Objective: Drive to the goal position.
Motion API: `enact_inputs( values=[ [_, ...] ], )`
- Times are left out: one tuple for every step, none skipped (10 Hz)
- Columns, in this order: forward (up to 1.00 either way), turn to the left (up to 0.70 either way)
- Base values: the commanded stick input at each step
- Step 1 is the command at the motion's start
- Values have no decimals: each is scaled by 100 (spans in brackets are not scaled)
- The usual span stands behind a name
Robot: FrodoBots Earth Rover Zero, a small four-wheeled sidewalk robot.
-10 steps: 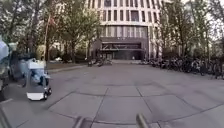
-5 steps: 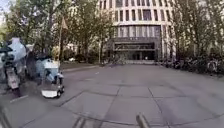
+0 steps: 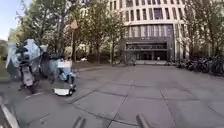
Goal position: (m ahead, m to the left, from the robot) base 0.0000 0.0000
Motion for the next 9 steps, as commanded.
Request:
enact_inputs(
  values=[
    [0,11],
    [7,2],
    [22,5],
    [45,1],
    [45,1],
    [45,1],
    [45,1],
    [45,1],
    [45,2]
  ],
)
